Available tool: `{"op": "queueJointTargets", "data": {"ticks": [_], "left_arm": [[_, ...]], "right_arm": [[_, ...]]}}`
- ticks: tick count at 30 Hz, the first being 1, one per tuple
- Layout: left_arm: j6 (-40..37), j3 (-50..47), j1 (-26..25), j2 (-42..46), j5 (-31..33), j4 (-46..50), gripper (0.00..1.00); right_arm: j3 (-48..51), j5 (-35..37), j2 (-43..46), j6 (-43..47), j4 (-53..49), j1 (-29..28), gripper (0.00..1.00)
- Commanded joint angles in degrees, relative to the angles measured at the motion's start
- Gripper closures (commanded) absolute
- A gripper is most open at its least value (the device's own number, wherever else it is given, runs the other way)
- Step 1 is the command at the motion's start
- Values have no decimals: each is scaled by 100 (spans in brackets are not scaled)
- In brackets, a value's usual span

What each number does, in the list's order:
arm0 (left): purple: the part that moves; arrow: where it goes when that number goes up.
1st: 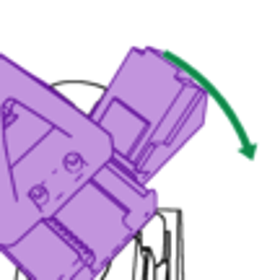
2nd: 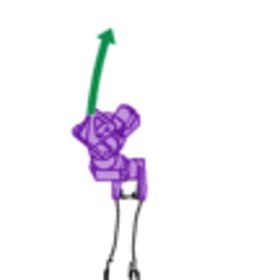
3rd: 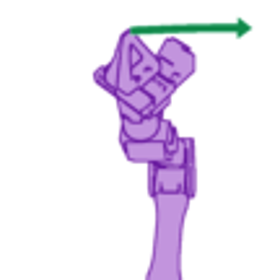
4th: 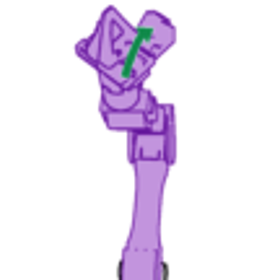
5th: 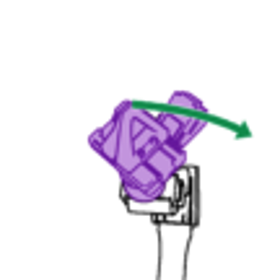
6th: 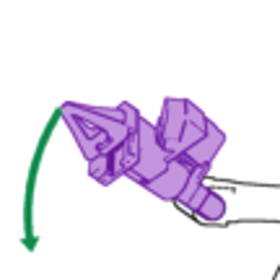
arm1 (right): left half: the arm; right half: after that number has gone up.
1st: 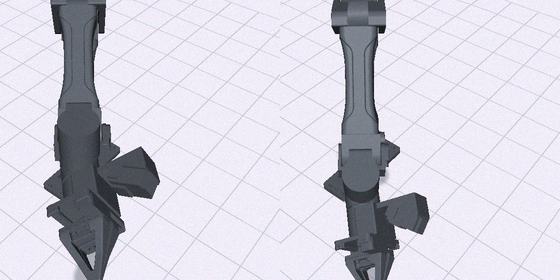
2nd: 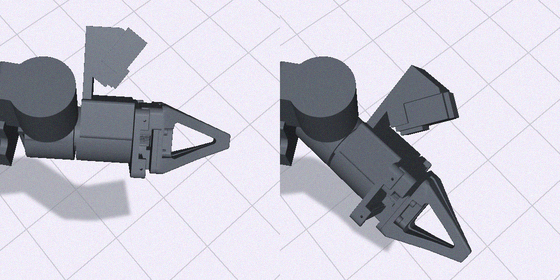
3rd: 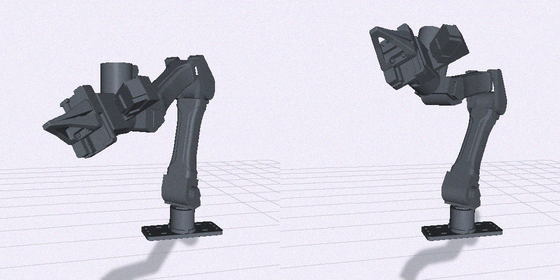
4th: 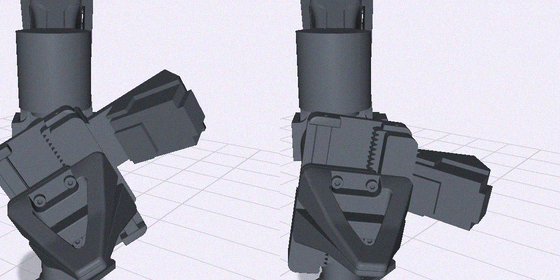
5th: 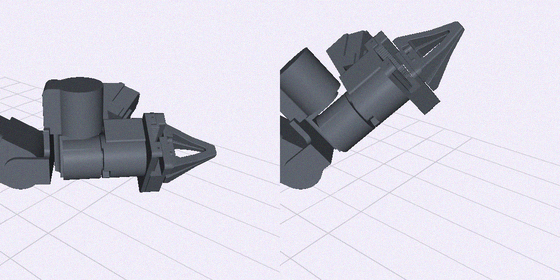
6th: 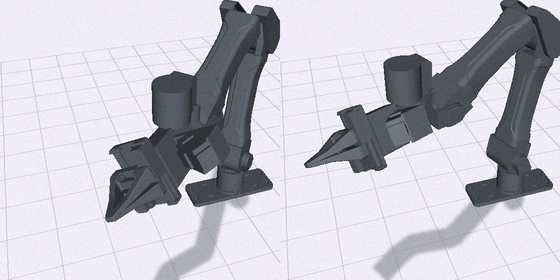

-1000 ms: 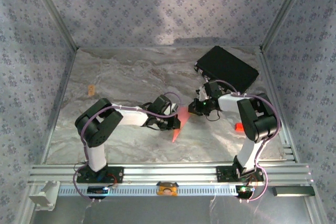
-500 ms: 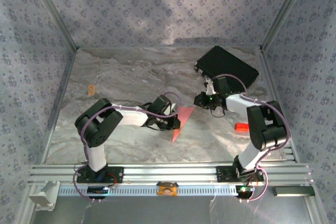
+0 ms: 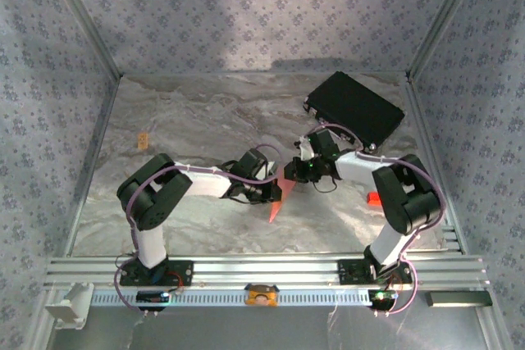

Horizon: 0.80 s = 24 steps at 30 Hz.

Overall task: Fold a paper plane with a square sheet of paper (pick it up from the middle)
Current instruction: Fold the wing for the fifth time at the center of the table.

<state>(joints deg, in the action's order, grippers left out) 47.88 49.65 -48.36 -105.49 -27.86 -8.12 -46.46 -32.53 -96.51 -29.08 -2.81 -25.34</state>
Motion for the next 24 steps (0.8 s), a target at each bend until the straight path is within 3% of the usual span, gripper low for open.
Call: {"op": "queueJointTargets", "data": {"ticks": [1,7,13,24], "left_arm": [[2,-249,-15,-147,174,583,100],[-9,-214,-10,-188,116,585,100],[-33,-189,-22,-200,105,601,100],[-12,-175,-20,-209,114,592,100]], "right_arm": [[36,-68,-228,-63,70,96,90],[-188,-433,-592,232,-24,885,90],[-149,-573,-674,82,322,1298,90],[78,-466,107,-53,368,1112,89]]}}
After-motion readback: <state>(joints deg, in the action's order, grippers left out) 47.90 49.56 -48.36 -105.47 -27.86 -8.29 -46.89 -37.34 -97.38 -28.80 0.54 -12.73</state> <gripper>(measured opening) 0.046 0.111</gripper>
